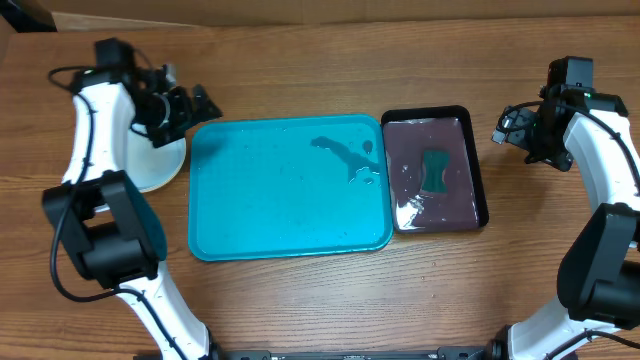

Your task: Clean dirty plates on tray and stack at the side

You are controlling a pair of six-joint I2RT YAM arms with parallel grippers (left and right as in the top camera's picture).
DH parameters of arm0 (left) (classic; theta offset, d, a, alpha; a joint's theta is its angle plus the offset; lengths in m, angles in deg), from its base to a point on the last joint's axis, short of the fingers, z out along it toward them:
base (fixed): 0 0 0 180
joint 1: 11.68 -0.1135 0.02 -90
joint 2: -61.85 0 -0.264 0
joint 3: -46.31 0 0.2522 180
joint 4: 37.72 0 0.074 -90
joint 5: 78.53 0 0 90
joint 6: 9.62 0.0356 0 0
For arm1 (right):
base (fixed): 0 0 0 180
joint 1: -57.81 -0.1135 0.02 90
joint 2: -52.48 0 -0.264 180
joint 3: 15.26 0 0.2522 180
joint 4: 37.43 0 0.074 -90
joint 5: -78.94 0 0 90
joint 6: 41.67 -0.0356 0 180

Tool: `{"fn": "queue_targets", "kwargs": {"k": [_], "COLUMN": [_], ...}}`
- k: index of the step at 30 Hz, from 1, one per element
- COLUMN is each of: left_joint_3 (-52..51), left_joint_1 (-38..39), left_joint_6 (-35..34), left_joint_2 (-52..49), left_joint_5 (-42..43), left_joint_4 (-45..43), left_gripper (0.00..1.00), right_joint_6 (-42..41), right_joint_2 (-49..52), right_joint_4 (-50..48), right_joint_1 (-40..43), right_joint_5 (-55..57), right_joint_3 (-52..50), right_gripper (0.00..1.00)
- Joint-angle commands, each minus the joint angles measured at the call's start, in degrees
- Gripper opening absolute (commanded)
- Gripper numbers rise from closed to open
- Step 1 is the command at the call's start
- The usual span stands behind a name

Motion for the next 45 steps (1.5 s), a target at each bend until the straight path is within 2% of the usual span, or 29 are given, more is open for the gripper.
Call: {"fn": "queue_targets", "kwargs": {"k": [1, 9, 19, 23, 29, 37, 40, 45], "left_joint_3": [1.29, 1.29, 1.29, 1.29, 1.29, 1.29, 1.29, 1.29], "left_joint_1": [2.64, 6.25, 6.45, 6.45, 6.45, 6.45, 6.45, 6.45], "left_joint_6": [1.25, 1.25, 1.25, 1.25, 1.25, 1.25, 1.25, 1.25], "left_joint_2": [-0.04, -0.04, -0.04, -0.04, -0.04, -0.04, -0.04, -0.04], "left_joint_5": [-1.44, -1.44, -1.44, -1.44, -1.44, -1.44, -1.44, -1.44], "left_joint_4": [-1.64, -1.81, -1.84, -1.84, -1.84, -1.81, -1.81, -1.81], "left_gripper": [1.00, 1.00, 1.00, 1.00, 1.00, 1.00, 1.00, 1.00], "right_joint_6": [0.00, 0.00, 0.00, 0.00, 0.00, 0.00, 5.03, 5.38], "right_joint_2": [-0.42, -0.42, -0.59, -3.52, -15.80, -38.38, -46.69, -58.75], "right_joint_4": [-0.13, -0.11, -0.11, -0.09, -0.11, -0.09, 0.24, 0.63], "right_joint_1": [0.11, 0.11, 0.15, -1.05, -5.22, -13.99, -17.94, -20.57], "right_joint_5": [-0.02, -0.02, -0.02, -0.02, -0.02, -0.02, 6.36, 7.96], "right_joint_3": [0.81, 0.81, 0.81, 0.81, 0.81, 0.81, 0.81, 0.39], "right_gripper": [1.00, 1.00, 1.00, 1.00, 1.00, 1.00, 1.00, 1.00]}}
